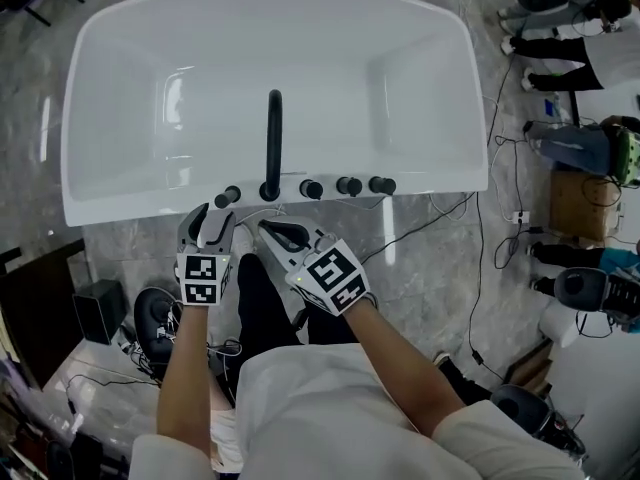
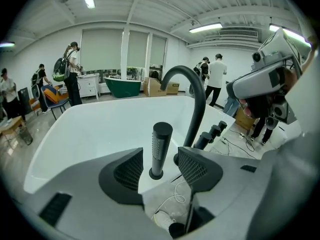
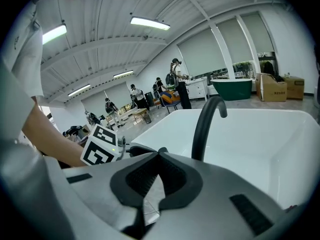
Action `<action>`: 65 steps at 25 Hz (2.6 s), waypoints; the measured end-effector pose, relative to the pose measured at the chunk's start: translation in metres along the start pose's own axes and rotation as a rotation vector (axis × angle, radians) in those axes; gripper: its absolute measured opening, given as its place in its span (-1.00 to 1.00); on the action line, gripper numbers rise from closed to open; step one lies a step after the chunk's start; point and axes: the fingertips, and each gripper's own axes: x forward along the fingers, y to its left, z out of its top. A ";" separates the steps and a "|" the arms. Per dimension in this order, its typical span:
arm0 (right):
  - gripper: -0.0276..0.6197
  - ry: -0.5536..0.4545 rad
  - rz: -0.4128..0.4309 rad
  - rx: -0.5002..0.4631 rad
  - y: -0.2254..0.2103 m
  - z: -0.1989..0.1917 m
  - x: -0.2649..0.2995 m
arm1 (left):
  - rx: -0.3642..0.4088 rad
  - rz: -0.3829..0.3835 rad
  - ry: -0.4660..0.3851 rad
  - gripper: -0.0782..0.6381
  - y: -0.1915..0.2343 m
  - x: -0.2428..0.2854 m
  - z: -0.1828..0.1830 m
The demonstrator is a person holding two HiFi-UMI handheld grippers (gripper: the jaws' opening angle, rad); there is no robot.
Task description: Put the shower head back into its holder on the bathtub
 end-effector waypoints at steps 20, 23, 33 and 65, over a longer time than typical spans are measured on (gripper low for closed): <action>-0.87 -0.177 0.112 -0.094 0.014 0.047 -0.103 | 0.002 0.128 -0.212 -0.75 -0.078 -0.116 0.105; -0.87 -0.210 0.128 -0.095 0.016 0.050 -0.125 | 0.015 0.150 -0.231 -0.75 -0.097 -0.130 0.117; -0.87 -0.272 0.157 -0.130 0.019 0.064 -0.175 | -0.010 0.124 -0.345 -0.75 -0.127 -0.179 0.157; -0.87 -0.531 -0.141 -0.088 0.038 0.154 -0.215 | 0.014 0.028 -0.539 -0.75 -0.053 -0.254 0.207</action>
